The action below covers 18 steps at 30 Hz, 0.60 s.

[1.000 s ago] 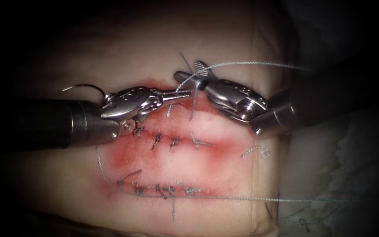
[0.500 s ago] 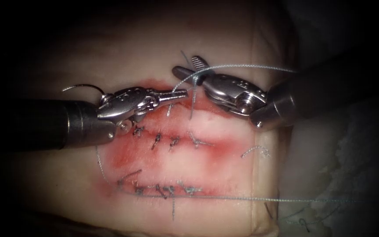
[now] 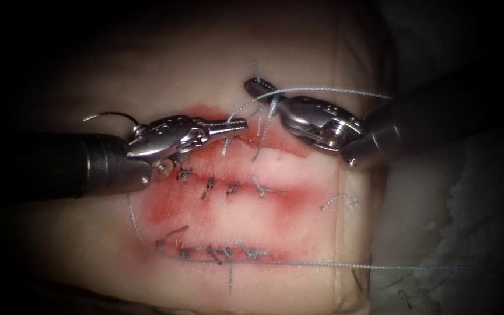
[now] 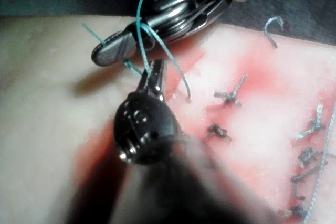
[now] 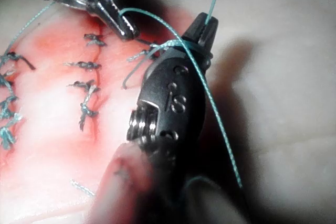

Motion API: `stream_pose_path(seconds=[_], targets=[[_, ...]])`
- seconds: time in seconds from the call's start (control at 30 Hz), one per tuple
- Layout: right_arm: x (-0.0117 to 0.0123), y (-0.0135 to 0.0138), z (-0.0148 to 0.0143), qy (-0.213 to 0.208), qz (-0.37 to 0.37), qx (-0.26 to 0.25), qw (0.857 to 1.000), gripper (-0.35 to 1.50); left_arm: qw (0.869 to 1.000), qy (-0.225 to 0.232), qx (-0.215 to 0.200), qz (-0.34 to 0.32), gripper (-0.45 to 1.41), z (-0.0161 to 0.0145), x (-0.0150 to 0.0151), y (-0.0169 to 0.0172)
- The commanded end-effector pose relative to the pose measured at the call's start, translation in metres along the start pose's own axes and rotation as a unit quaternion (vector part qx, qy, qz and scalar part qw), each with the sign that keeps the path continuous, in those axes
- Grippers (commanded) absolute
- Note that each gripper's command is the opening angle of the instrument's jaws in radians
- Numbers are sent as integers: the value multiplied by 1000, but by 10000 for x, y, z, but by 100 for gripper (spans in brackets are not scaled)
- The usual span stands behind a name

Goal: Wound Closure

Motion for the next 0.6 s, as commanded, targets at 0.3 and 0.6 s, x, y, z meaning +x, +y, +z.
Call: stream_pose_path(seconds=[0.3,0.6], targets=[[8,34,-25,-7,-3,-58,998,-35,996,53,-66,-31,-45,-9,-22,72],[23,61,-59,13,-22,-110,994,-35,993,77,-84,-24,-45,-11,-26,133]])
